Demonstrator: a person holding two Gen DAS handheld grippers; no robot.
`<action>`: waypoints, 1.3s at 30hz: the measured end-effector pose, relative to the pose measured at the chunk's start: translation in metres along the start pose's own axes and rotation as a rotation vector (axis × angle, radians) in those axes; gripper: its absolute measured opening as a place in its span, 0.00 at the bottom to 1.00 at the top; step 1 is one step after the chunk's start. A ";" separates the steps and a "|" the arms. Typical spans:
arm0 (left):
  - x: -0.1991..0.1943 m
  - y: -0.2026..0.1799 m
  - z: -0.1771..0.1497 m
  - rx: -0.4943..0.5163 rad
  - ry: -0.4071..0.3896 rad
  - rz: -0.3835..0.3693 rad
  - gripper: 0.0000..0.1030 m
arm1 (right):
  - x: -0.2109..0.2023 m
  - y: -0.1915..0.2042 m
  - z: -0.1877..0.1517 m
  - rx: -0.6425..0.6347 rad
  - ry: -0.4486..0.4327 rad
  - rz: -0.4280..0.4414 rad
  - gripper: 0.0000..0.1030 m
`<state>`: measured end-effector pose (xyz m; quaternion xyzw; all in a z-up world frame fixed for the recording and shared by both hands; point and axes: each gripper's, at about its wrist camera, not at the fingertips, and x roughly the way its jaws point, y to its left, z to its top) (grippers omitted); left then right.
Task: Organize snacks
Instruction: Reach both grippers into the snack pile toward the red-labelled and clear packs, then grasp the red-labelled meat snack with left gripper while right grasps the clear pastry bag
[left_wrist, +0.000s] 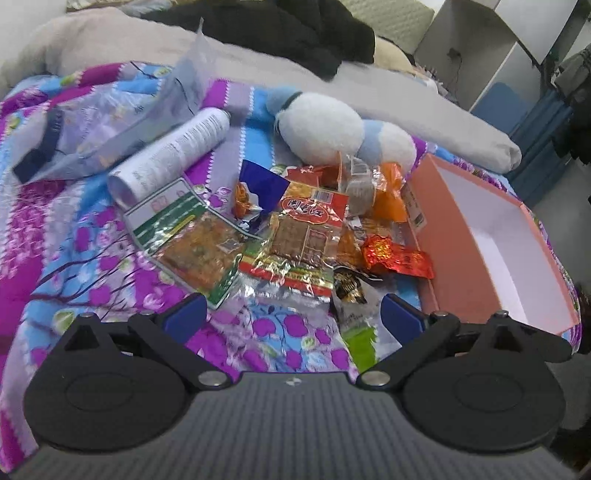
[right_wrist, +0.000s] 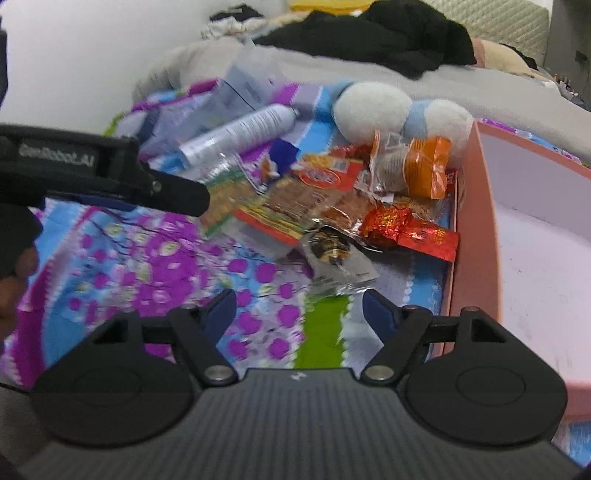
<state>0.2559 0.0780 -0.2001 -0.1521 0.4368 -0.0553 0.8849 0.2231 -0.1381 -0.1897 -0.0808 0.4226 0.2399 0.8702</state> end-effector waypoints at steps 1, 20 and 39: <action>0.009 0.001 0.003 0.005 0.006 -0.004 0.97 | 0.009 -0.003 0.002 -0.007 0.010 -0.006 0.74; 0.127 0.003 0.039 0.130 0.072 -0.029 0.86 | 0.106 -0.020 0.011 -0.106 0.055 -0.044 0.75; 0.095 -0.029 0.015 0.220 0.094 -0.028 0.52 | 0.091 -0.017 0.009 -0.087 0.097 -0.033 0.58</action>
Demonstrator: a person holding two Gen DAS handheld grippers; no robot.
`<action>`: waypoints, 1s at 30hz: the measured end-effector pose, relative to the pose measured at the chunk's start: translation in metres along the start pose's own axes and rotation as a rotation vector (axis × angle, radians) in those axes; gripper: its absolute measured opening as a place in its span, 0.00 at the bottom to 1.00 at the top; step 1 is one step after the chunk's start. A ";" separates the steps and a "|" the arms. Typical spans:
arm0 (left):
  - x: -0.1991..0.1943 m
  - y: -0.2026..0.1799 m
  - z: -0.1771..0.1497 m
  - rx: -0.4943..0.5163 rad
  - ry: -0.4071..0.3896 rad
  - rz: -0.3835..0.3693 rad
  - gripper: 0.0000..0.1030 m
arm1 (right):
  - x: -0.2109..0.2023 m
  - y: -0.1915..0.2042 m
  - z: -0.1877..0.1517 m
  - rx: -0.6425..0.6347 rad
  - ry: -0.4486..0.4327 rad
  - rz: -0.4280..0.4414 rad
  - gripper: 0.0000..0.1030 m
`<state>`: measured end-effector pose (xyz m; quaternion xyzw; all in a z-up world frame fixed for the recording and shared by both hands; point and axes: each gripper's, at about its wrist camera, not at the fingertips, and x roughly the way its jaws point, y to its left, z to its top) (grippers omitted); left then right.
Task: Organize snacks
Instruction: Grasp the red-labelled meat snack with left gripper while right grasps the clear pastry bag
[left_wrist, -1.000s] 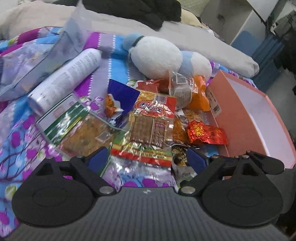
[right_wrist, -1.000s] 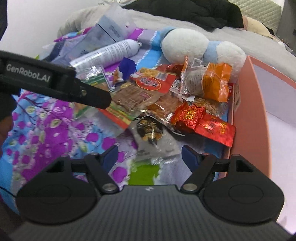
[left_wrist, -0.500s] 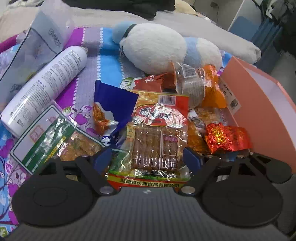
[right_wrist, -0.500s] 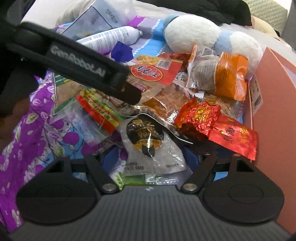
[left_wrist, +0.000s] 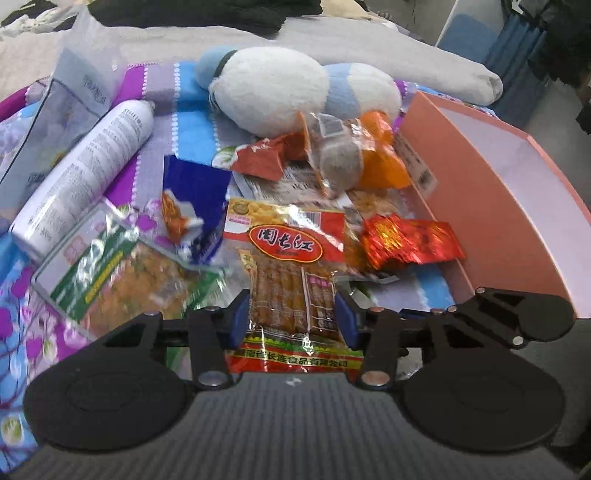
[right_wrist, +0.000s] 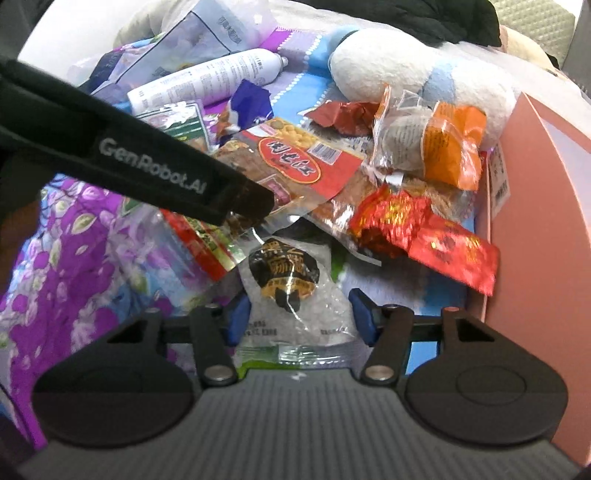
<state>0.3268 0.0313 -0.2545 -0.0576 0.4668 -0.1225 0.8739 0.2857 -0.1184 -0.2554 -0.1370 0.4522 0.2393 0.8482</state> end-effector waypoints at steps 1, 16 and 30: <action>-0.005 -0.001 -0.004 -0.006 0.002 0.001 0.52 | -0.004 0.001 -0.003 0.002 0.003 0.000 0.58; -0.081 0.022 -0.093 -0.246 0.011 0.024 0.19 | -0.062 0.024 -0.071 0.042 0.064 -0.011 0.58; -0.130 0.035 -0.167 -0.336 0.000 0.067 0.24 | -0.087 0.048 -0.112 0.124 0.034 -0.010 0.60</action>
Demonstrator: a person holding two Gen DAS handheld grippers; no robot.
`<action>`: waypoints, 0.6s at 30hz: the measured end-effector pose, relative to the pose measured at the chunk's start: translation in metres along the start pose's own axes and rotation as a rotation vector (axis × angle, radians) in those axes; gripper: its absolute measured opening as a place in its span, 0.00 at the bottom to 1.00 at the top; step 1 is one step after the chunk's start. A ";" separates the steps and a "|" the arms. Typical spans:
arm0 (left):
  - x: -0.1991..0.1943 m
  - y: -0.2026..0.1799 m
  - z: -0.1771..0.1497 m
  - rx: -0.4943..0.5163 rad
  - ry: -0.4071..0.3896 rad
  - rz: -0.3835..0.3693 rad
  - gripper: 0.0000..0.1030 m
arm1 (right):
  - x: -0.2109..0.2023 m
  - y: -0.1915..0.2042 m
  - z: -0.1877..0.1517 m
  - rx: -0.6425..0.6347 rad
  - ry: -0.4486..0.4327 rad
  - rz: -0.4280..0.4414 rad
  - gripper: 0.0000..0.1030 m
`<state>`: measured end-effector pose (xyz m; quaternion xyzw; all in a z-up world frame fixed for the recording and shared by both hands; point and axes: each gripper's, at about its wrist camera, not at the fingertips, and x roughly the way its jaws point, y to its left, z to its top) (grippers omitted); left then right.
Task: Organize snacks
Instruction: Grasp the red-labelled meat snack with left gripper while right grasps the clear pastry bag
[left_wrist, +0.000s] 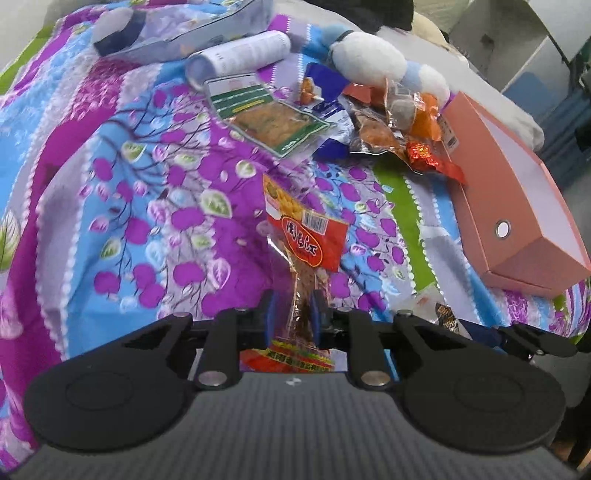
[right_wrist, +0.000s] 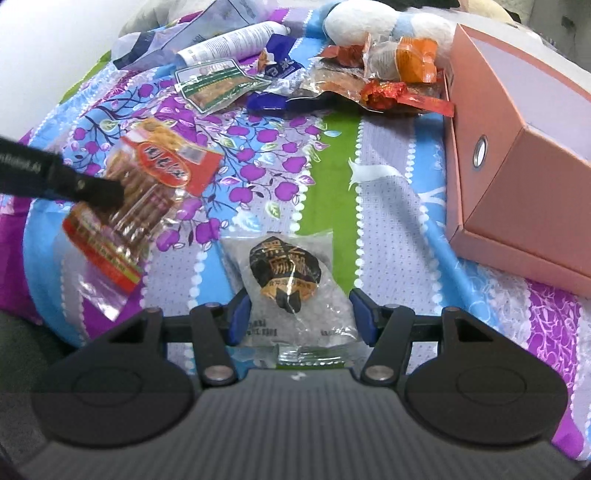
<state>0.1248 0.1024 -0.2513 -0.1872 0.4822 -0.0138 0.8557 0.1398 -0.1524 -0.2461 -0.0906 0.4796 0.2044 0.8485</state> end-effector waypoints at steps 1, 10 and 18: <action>0.000 0.003 -0.002 -0.013 0.002 -0.002 0.27 | 0.000 -0.001 0.000 0.003 -0.003 0.005 0.61; -0.010 0.017 -0.019 -0.057 -0.028 0.008 0.75 | -0.011 -0.012 0.005 0.073 -0.051 0.086 0.78; 0.000 0.006 -0.034 -0.006 -0.011 0.019 0.76 | 0.007 -0.001 0.008 0.011 -0.006 0.072 0.63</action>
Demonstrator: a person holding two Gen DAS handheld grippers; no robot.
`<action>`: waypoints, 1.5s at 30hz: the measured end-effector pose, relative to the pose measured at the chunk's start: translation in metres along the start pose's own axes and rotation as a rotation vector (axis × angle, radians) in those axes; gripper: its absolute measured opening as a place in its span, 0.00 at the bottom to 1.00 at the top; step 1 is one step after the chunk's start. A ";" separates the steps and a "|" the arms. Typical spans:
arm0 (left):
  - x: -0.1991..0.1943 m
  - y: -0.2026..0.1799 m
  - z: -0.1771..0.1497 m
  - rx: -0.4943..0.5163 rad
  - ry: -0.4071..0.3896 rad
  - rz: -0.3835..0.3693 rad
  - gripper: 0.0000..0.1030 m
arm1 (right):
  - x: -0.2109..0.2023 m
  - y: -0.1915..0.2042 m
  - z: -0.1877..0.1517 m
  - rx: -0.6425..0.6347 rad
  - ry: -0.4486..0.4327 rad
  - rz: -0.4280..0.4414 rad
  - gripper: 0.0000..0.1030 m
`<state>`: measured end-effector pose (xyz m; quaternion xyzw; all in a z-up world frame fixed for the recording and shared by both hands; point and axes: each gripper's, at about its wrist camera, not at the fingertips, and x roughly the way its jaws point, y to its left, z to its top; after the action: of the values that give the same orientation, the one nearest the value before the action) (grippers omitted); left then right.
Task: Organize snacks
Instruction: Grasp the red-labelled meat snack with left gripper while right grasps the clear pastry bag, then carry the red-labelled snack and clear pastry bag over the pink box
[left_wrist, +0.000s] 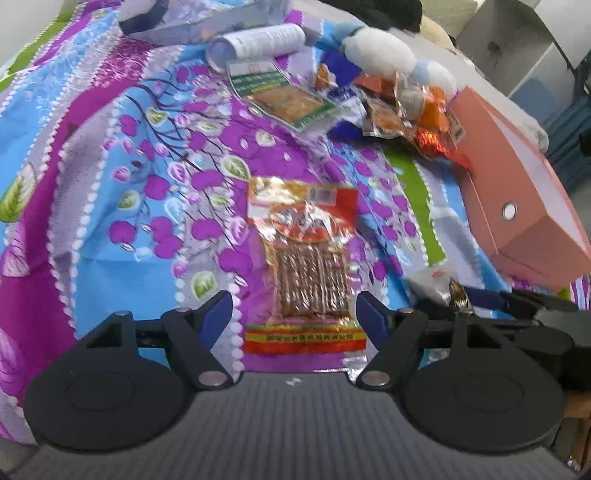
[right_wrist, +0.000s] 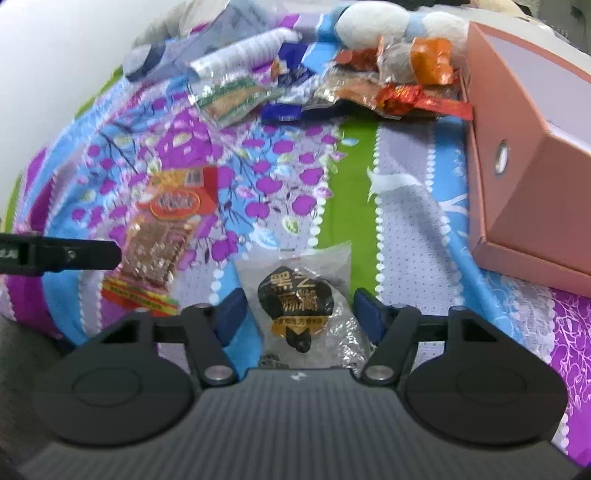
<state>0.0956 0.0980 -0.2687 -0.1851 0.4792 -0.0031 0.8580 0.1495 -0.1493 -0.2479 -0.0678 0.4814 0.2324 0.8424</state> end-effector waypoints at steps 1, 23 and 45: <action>0.002 -0.002 -0.002 0.007 0.001 0.000 0.76 | 0.003 0.002 0.000 -0.013 0.004 -0.009 0.62; 0.048 -0.045 -0.002 0.200 0.023 0.163 0.70 | -0.004 -0.015 -0.012 0.034 0.016 -0.074 0.54; 0.006 -0.032 0.005 0.029 -0.029 0.040 0.47 | -0.022 -0.014 -0.003 0.075 -0.025 -0.059 0.53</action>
<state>0.1088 0.0689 -0.2611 -0.1632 0.4704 0.0096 0.8672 0.1438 -0.1695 -0.2325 -0.0474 0.4772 0.1898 0.8568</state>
